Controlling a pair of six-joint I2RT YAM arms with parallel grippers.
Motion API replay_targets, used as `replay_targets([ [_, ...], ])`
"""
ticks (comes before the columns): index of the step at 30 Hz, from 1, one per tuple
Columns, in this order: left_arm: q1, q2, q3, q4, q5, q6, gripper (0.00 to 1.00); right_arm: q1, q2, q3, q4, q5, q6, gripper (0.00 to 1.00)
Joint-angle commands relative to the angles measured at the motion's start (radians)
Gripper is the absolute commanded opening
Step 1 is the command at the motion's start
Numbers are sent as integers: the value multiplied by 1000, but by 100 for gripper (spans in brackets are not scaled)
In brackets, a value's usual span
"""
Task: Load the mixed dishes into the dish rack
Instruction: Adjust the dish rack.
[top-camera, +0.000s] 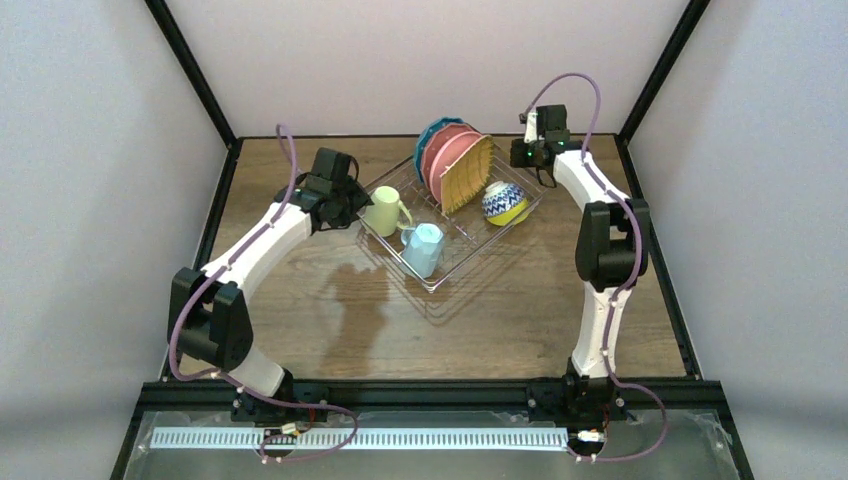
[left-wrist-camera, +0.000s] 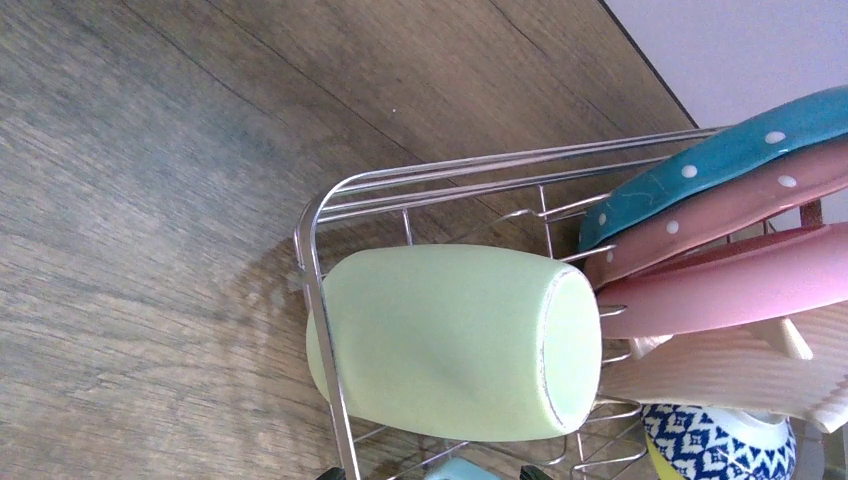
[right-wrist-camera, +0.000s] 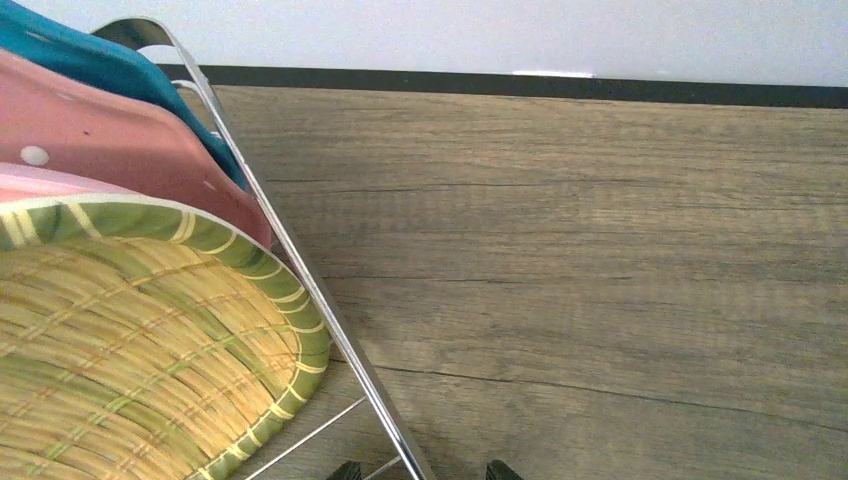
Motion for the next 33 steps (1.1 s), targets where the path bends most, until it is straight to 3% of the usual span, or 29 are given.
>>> replay_targets([
  [1, 4, -28, -22, -3, 13, -27, 100, -13, 43, 40, -13, -50, -24, 70],
  [20, 6, -50, -100, 17, 75, -45, 100, -24, 161, 95, -46, -122, -17, 60],
  [33, 5, -36, -133, 35, 103, -10, 100, -23, 225, 125, -83, -138, 4, 35],
])
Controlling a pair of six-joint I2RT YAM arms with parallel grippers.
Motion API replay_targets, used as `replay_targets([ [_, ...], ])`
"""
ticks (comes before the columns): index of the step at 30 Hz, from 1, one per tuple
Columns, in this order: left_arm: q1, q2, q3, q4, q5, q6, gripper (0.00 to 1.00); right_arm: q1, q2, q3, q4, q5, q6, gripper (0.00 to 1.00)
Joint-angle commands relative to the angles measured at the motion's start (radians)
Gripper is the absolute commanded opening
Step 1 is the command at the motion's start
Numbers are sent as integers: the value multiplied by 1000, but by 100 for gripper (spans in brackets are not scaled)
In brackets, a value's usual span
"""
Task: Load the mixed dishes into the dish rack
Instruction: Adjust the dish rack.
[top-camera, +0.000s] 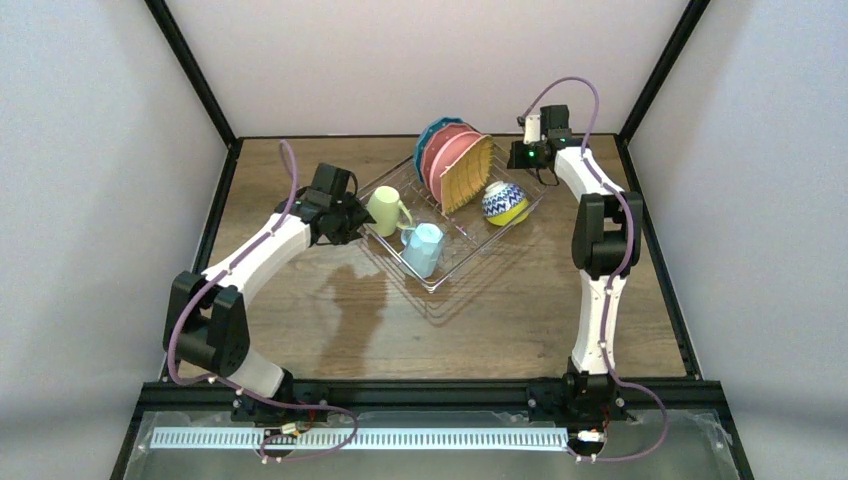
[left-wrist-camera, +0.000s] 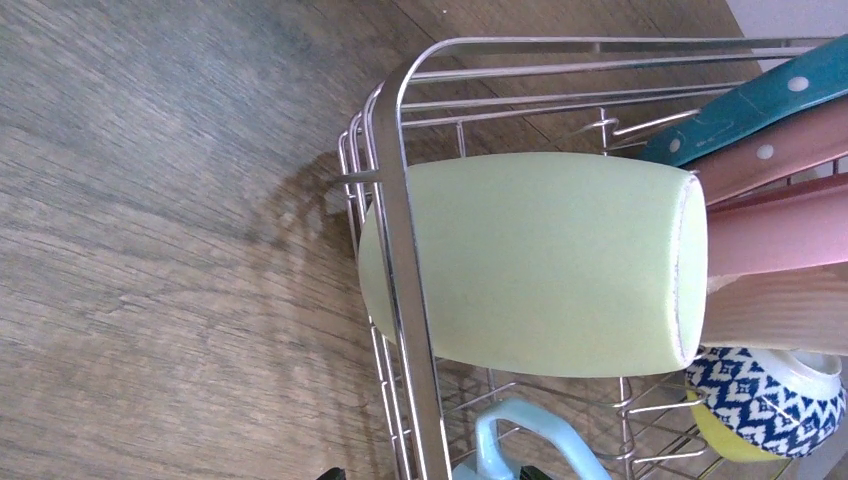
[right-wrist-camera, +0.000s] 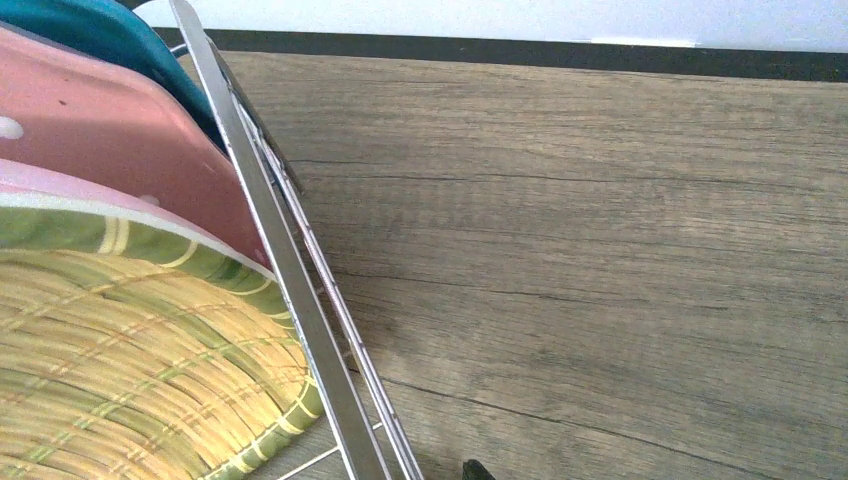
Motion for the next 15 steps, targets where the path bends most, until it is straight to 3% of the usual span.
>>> replay_targets([
  [1, 4, 4, -11, 24, 21, 21, 100, 12, 80, -4, -43, 46, 43, 34],
  [5, 2, 20, -12, 31, 31, 26, 100, 12, 81, -21, -52, 58, 56, 26],
  [9, -2, 33, -12, 36, 35, 32, 100, 12, 60, -63, -50, 101, 90, 11],
  [15, -8, 45, -14, 37, 37, 50, 100, 14, -14, -180, -39, 164, 160, 1],
])
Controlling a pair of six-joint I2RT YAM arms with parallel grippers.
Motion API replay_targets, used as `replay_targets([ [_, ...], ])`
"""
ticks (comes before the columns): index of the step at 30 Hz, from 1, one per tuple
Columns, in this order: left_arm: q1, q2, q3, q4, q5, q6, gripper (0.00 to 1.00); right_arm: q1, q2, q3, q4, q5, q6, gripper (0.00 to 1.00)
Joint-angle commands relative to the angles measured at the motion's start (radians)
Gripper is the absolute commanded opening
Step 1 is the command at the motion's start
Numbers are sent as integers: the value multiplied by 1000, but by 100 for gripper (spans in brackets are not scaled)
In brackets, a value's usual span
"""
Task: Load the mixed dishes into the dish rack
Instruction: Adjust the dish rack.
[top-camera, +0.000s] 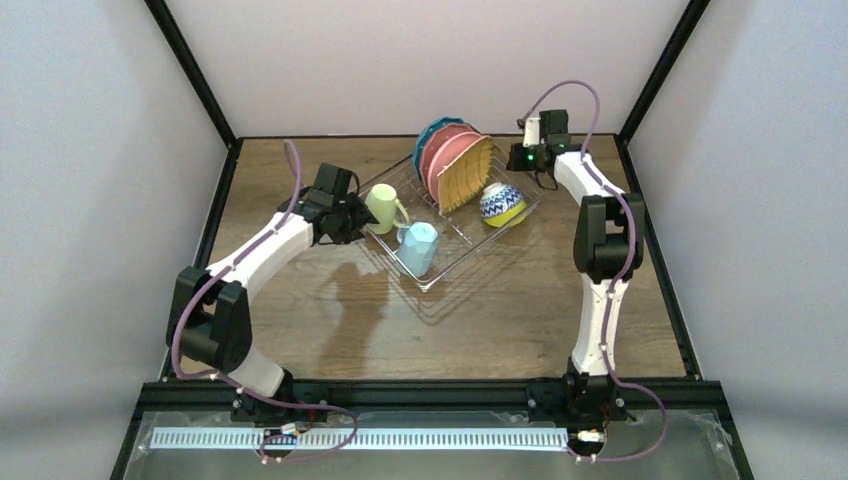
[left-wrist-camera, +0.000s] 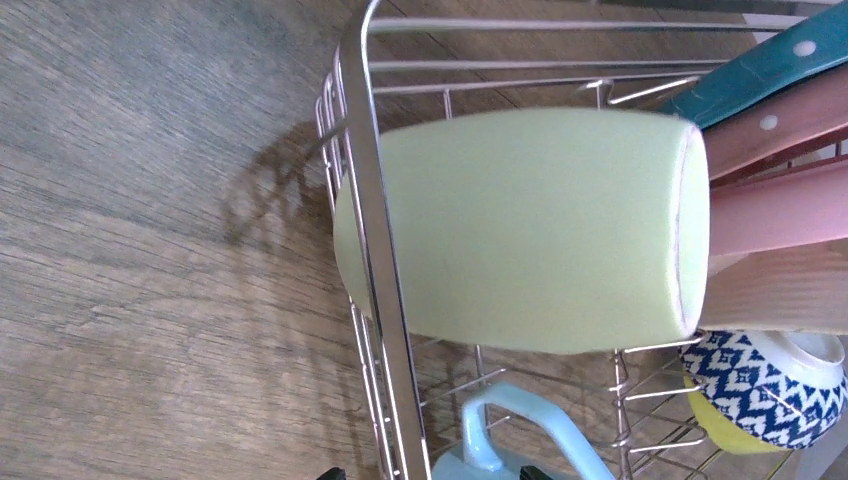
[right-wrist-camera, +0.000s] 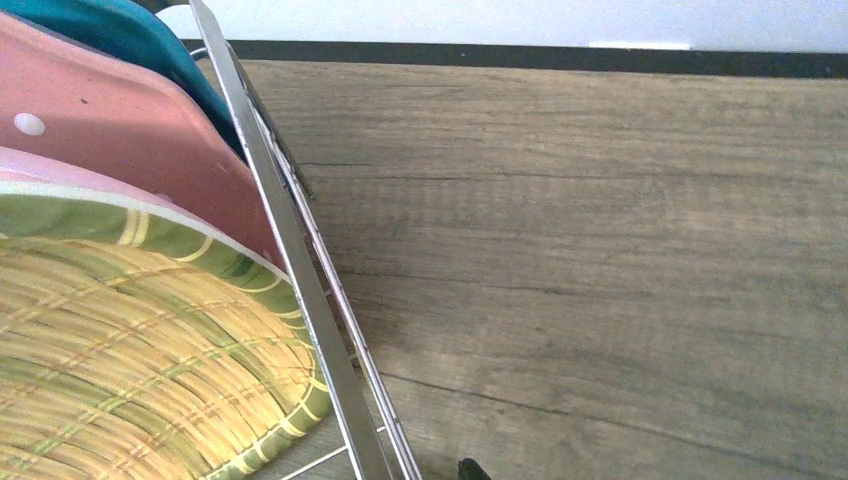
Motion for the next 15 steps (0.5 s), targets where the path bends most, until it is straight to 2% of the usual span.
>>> replay_targets([
  [1, -7, 22, -15, 4, 11, 27, 100, 13, 2, -139, -90, 169, 160, 1],
  [15, -8, 16, 6, -43, -48, 98, 100, 58, -258, -448, -76, 273, 333, 1],
])
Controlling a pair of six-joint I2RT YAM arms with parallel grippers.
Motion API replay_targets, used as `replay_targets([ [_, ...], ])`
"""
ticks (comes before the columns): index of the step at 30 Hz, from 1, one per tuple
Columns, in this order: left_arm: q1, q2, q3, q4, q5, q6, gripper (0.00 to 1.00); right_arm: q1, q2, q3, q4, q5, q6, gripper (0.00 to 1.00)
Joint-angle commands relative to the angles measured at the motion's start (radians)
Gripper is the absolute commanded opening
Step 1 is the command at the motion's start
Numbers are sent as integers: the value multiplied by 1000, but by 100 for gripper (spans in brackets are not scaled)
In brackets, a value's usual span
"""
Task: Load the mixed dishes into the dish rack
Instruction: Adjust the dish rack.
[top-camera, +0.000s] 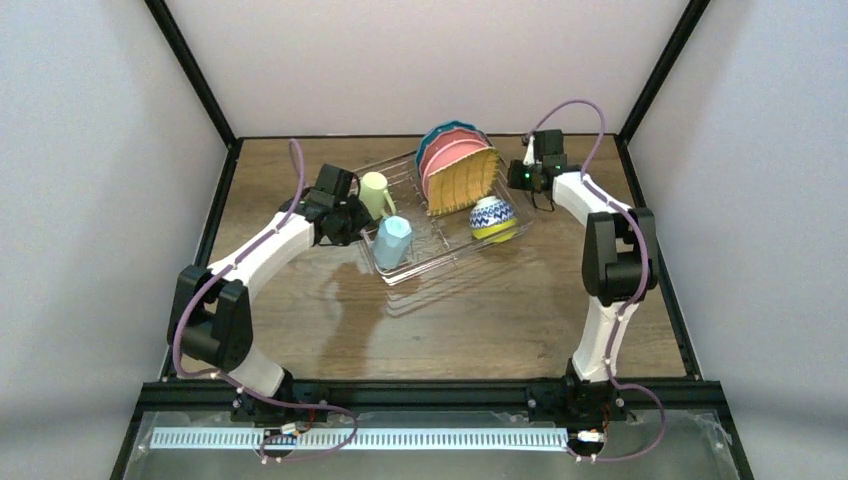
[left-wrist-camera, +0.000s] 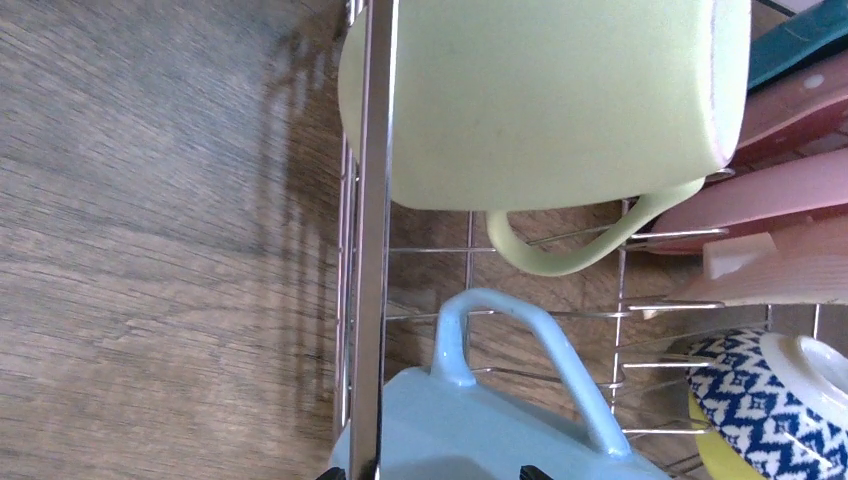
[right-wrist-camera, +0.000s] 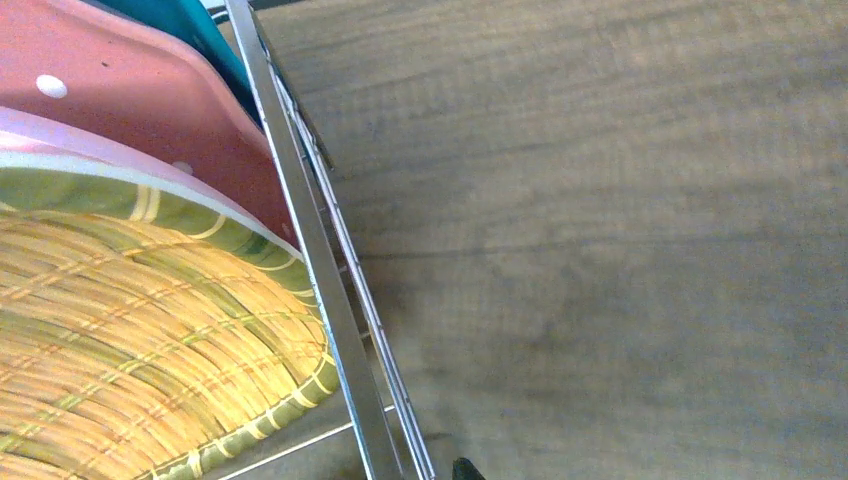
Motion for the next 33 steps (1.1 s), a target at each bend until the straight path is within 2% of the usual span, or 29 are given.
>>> replay_targets([
  [1, -4, 6, 6, -35, -53, 39, 100, 14, -62, -147, -184, 124, 158, 1],
  [11, -3, 4, 34, -35, -132, 59, 99, 79, -319, -414, -164, 211, 331, 1],
  [19, -3, 28, 55, -23, -184, 88, 99, 93, -452, -550, -157, 238, 445, 1],
  [26, -4, 72, 116, -17, -182, 147, 99, 127, -509, -614, -161, 268, 519, 1],
  [33, -3, 95, 120, -15, -160, 167, 99, 127, -517, -605, -170, 284, 513, 1],
])
